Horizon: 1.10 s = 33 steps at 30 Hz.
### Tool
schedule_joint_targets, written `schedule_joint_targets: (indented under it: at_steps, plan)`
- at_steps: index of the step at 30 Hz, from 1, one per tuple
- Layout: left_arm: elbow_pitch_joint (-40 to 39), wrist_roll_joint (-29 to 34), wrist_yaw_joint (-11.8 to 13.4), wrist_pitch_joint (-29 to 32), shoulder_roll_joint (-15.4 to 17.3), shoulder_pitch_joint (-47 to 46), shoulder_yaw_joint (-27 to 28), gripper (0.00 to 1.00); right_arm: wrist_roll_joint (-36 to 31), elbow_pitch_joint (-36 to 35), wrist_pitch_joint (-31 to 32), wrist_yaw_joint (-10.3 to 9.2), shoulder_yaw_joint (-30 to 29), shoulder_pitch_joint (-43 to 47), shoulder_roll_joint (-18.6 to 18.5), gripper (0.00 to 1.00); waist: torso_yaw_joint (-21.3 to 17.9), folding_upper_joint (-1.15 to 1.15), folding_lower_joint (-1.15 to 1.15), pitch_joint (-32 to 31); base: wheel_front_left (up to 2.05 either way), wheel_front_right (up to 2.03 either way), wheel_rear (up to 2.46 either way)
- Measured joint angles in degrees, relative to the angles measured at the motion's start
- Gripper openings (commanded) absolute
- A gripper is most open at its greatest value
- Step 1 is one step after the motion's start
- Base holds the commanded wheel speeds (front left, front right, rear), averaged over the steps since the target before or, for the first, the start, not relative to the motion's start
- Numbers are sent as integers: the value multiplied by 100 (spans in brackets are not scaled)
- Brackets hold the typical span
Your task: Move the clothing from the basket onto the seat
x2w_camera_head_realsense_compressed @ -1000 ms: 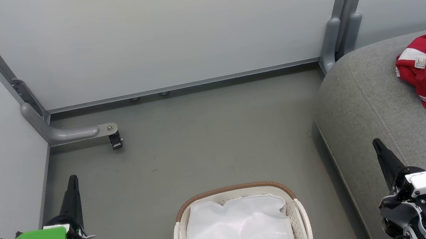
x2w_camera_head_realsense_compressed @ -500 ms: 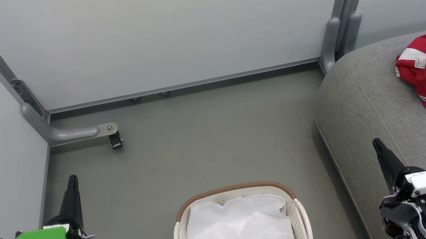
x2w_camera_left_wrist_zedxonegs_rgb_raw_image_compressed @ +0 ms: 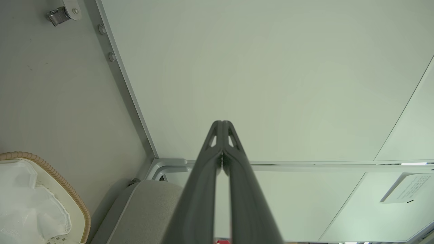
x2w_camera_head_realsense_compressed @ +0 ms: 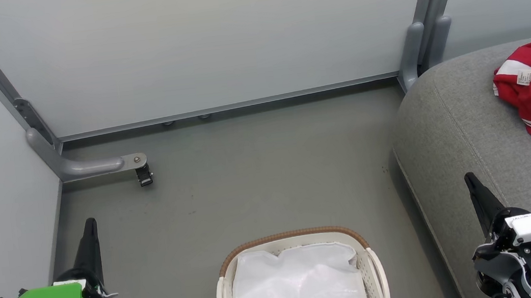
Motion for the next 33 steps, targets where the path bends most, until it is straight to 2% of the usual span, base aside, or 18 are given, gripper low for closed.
schedule_joint_targets:
  at_steps: [33]
  plan:
    - [-1, 14, 0, 8, -10, -1, 19, 0, 0, -1, 0, 0, 0, -1, 0, 0, 0, 0, 0, 0, 0, 0, 0]
